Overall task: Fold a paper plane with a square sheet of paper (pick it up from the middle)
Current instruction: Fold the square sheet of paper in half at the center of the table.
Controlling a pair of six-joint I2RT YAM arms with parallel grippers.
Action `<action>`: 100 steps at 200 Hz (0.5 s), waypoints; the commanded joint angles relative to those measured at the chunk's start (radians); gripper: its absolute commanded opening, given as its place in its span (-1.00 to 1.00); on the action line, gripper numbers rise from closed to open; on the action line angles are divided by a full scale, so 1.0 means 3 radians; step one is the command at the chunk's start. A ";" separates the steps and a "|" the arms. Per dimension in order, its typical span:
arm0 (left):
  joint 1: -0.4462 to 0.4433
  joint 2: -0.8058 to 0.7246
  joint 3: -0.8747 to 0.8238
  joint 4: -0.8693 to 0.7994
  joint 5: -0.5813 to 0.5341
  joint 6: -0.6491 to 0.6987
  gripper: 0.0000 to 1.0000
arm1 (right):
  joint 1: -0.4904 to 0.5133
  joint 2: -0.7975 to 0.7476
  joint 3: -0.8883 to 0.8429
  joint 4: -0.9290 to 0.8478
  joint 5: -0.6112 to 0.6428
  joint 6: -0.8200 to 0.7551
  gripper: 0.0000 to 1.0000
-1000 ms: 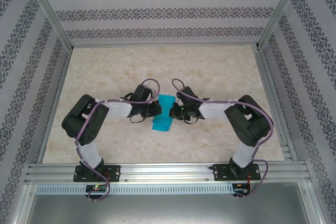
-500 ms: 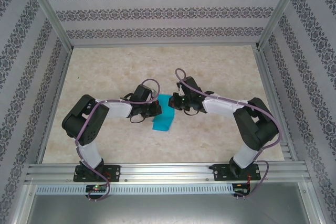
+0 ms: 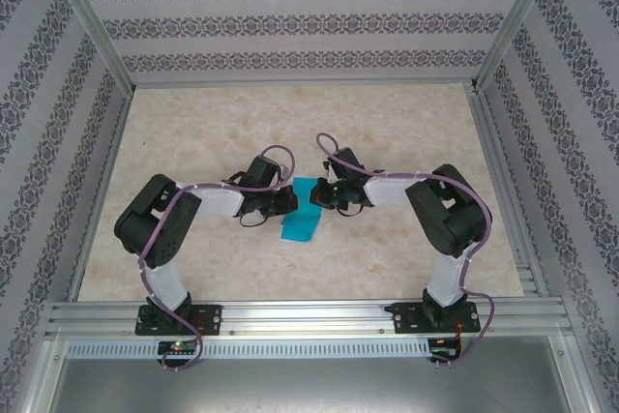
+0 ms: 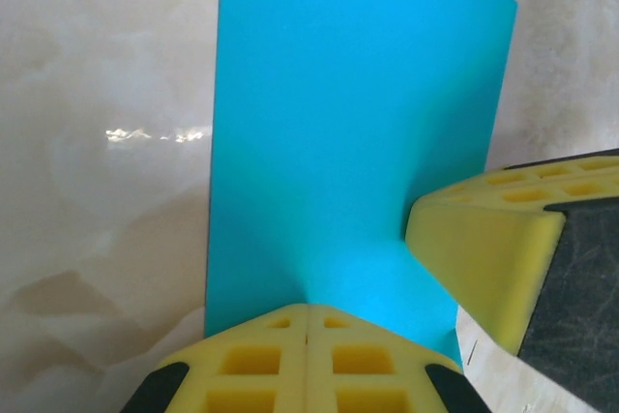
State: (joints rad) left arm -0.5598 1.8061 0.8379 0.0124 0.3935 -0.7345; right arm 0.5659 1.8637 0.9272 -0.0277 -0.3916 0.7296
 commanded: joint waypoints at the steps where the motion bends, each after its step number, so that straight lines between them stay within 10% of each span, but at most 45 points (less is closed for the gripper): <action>1: -0.0037 0.0330 -0.0246 -0.0703 -0.0393 0.0076 -1.00 | -0.0221 -0.0001 -0.0216 0.0088 0.0347 -0.0113 -1.00; 100: -0.0036 0.0315 -0.0259 -0.0681 -0.0391 0.0063 -1.00 | -0.0059 -0.0355 0.0011 0.0180 0.0034 -0.0218 -1.00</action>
State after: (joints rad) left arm -0.5632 1.8095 0.8356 0.0303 0.3939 -0.7345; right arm 0.4843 1.7531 0.8936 0.0006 -0.3309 0.6926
